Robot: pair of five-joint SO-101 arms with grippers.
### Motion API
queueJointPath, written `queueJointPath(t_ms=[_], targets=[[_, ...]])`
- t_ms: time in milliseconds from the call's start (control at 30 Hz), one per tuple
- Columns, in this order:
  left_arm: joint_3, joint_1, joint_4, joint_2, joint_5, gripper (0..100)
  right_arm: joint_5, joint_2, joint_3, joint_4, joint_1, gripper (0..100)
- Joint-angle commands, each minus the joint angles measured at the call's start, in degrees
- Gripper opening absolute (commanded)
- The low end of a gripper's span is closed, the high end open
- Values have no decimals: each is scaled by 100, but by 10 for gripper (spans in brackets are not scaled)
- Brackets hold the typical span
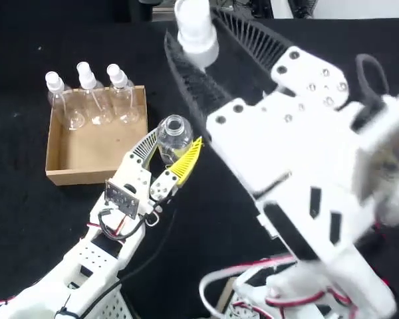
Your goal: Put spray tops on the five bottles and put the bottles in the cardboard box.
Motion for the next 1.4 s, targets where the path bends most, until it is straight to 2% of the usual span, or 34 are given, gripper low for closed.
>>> queueJointPath(t_ms=[0, 100, 167, 333, 400, 533, 667, 933, 1133, 1367], targets=[[92, -4, -932, -105, 26, 30, -53, -171, -154, -185, -149, 10], [145, -4, -1503, -105, 26, 30, -53, -136, -127, -176, -149, 10], [145, 22, -1547, -88, 44, 30, -53, -119, -119, -167, -149, 10], [145, 57, -818, -105, 62, 30, -53, -119, -119, -369, -149, 11], [145, 57, -800, -105, 62, 30, -62, -119, -119, -343, -158, 11], [145, 57, -747, -44, 62, 30, -44, -119, -119, -158, -721, 11], [145, 57, -141, -70, 62, 30, -9, -84, 57, 62, -1055, 11], [145, 40, 105, -105, 35, 30, -9, 145, 848, -158, -932, 11], [145, 48, 132, -53, 53, 30, -9, 180, 1332, -712, -237, 11], [145, 4, 132, -53, 35, 30, -26, -163, 1174, -141, 97, 10]])
